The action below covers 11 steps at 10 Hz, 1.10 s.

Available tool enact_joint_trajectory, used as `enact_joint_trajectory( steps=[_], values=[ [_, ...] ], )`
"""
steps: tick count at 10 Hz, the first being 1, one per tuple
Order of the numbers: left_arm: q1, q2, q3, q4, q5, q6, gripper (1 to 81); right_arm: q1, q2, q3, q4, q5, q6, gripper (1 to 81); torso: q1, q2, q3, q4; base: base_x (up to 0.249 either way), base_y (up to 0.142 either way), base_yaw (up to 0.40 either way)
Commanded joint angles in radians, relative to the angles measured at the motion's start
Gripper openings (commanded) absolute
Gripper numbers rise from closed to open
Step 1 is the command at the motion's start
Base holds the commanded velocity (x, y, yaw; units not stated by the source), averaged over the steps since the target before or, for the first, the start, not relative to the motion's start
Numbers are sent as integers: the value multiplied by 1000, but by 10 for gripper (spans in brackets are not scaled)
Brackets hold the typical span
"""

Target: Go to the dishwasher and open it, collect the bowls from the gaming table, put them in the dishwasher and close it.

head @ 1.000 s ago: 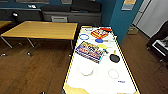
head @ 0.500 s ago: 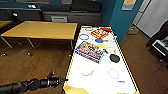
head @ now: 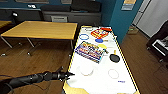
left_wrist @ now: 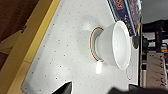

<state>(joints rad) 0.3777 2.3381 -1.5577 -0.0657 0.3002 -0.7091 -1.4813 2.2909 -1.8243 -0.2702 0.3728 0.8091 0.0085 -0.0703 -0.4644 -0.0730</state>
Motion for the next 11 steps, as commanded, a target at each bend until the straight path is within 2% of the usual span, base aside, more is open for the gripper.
enact_joint_trajectory(
  steps=[1,3,5,7,9,11],
  values=[
    [-199,80,-101,17,160,-19,811,20,-43,10,-21,-49,-1,10,0,0,0,0,0,0,0],
    [-248,126,-160,17,189,-19,811,28,-43,13,-21,-51,-1,10,0,0,0,0,0,0,0],
    [-273,173,-237,-5,183,-26,811,28,-43,11,-20,-52,-1,10,0,0,0,0,0,0,0],
    [-277,209,-312,-8,139,-78,811,32,-41,8,-21,-54,-1,10,0,0,0,0,0,0,0],
    [-277,271,-393,1,141,-79,811,34,-38,7,-21,-54,-1,10,1,1,-1,0,0,0,0],
    [-277,311,-423,7,148,-76,811,34,-34,1,-21,-54,-2,10,1,1,-1,0,0,0,0]
  ],
)
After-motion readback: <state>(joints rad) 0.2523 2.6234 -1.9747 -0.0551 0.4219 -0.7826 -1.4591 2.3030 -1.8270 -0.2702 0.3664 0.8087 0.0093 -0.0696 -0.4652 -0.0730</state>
